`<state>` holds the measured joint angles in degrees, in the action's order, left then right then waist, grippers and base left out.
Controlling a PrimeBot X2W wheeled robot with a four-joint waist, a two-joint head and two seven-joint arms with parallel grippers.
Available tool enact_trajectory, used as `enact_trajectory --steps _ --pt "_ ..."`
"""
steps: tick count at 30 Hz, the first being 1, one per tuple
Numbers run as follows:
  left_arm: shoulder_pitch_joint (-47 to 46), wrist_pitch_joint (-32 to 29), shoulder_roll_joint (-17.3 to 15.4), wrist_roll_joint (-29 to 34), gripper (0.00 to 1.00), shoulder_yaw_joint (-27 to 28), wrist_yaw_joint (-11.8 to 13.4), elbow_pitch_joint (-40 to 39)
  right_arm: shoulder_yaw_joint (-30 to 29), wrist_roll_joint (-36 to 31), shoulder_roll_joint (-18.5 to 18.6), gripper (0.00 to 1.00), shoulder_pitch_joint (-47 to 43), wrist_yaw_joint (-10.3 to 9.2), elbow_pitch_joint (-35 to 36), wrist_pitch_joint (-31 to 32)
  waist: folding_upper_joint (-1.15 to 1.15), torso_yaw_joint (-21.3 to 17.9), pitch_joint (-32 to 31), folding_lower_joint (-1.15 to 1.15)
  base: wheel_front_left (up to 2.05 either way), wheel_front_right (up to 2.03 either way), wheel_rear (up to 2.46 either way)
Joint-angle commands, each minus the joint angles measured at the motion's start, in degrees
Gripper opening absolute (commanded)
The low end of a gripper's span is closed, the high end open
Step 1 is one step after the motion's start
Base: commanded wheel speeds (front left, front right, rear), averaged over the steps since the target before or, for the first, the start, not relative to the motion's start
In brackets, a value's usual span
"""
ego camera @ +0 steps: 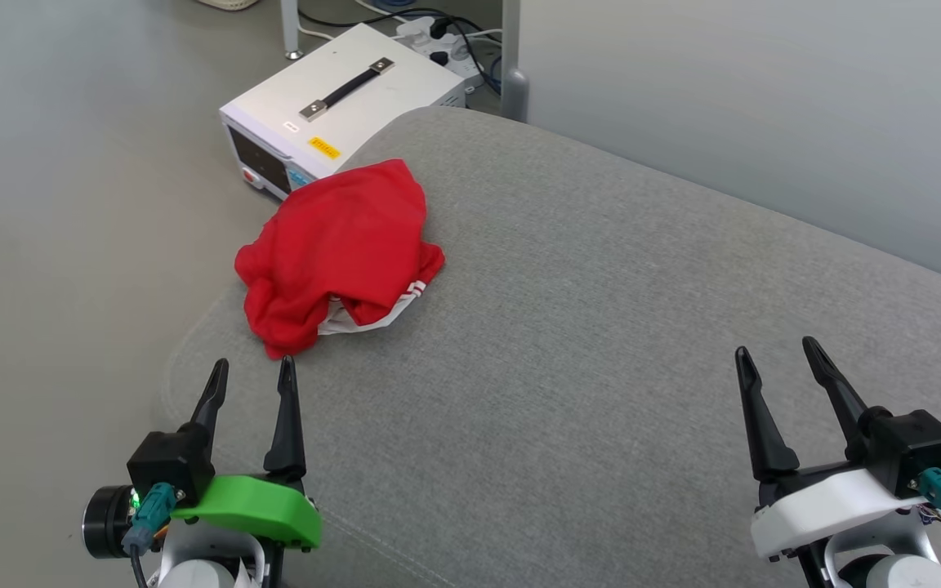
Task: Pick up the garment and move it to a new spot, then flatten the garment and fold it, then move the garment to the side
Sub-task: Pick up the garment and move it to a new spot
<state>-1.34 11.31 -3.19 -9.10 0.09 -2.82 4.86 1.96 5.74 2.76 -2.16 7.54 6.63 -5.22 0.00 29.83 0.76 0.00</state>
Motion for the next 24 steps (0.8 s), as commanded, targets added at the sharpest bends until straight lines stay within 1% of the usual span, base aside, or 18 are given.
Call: enact_trajectory --steps 1,12,16,19,22,24 --pt "-1.3 0.7 0.3 -0.3 1.00 -0.1 -0.5 0.2 0.0 0.3 0.1 1.00 -0.4 -0.04 0.5 -0.4 0.00 1.1 0.2 0.00 0.00 0.00 0.00" --pt "-2.1 2.0 0.3 -1.7 1.00 -0.2 -0.5 0.7 0.2 0.4 0.1 1.00 -0.2 -0.05 1.5 -0.2 0.00 4.4 1.5 0.00 0.00 0.00 0.00" --pt "-2.6 2.4 0.3 -2.6 1.00 -0.3 -0.2 1.2 0.2 0.1 0.1 1.00 0.1 -0.05 2.2 -0.1 0.00 5.4 2.3 0.00 0.00 0.00 0.00" --pt "-4.4 2.9 0.3 -3.7 1.00 -0.2 0.4 3.0 0.3 -0.3 0.1 1.00 0.6 -0.05 3.1 0.4 0.00 6.1 3.6 0.00 0.00 0.00 0.00" --pt "-6.8 3.3 0.3 -4.7 1.00 -0.2 -0.1 6.1 0.7 -0.9 0.1 1.00 1.5 -0.05 4.0 1.2 0.00 6.0 5.4 0.00 0.00 0.00 0.00" --pt "-9.5 3.5 0.3 -5.6 1.00 0.1 -1.3 9.1 0.9 -1.8 0.1 1.00 2.3 -0.05 5.0 2.0 0.00 5.6 7.1 0.00 0.00 0.00 0.00"
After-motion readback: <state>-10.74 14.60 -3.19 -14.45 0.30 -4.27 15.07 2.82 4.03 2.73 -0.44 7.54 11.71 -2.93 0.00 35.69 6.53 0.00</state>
